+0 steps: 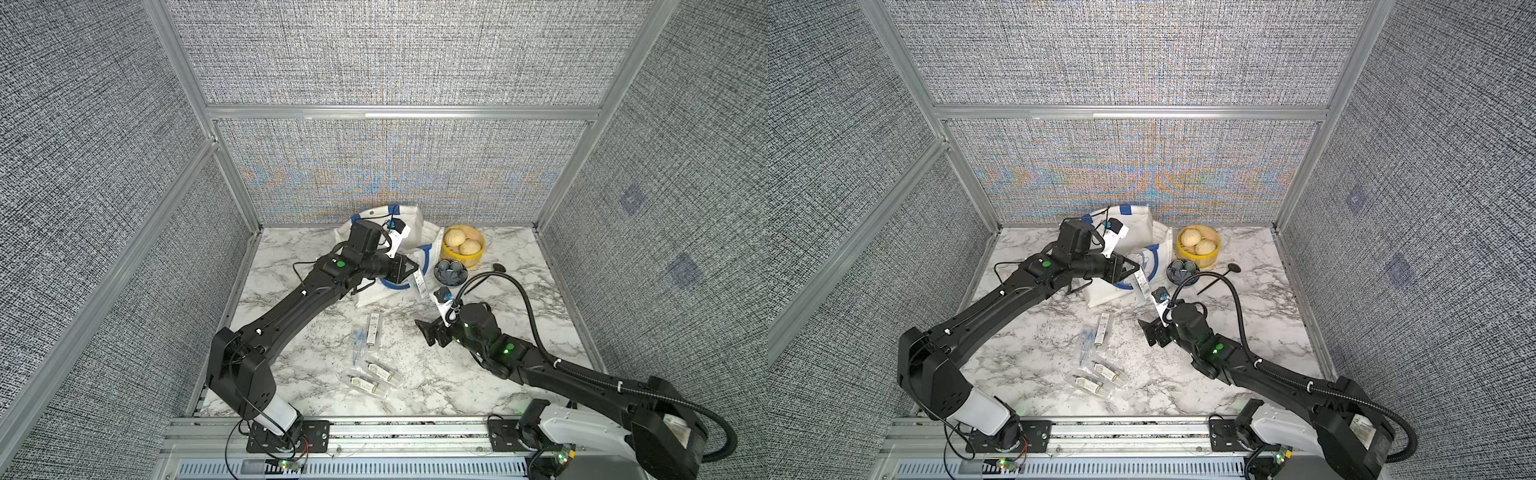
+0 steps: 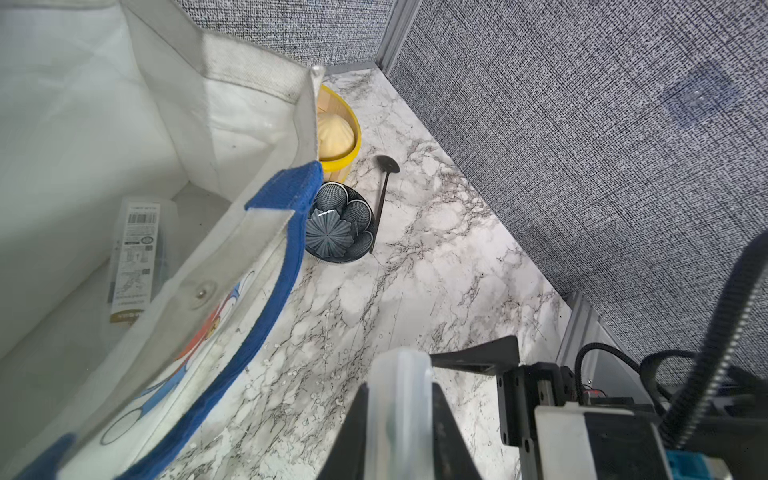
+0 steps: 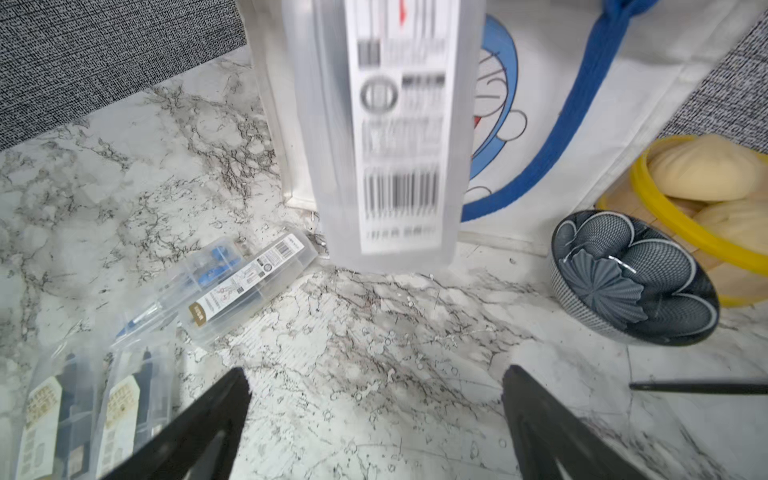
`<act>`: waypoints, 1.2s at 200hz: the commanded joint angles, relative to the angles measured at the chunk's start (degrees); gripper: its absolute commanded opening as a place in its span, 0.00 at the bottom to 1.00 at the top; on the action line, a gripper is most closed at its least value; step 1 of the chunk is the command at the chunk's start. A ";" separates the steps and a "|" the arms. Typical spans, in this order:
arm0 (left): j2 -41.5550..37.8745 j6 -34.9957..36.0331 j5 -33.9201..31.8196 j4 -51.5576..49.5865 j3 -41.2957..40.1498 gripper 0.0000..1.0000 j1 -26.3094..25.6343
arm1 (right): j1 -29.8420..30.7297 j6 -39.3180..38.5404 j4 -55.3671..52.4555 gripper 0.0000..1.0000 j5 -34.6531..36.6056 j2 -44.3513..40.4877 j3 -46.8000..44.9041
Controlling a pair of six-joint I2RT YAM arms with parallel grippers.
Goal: Put the compass set into the canvas bag
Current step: Pick up the compass set at the center of the board, then place the compass set in the canvas bag.
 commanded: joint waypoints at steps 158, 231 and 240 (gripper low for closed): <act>9.78 5.89 -15.00 -12.67 26.33 0.03 8.06 | 0.05 4.76 -0.77 0.93 -3.62 3.92 -1.01; 21.01 10.05 -16.32 -15.99 40.03 0.03 11.44 | 0.11 5.58 -2.99 0.90 -1.38 6.35 1.05; 22.15 10.26 -16.34 -16.13 40.67 0.03 11.53 | 0.12 5.63 -2.95 0.90 -1.38 6.44 1.09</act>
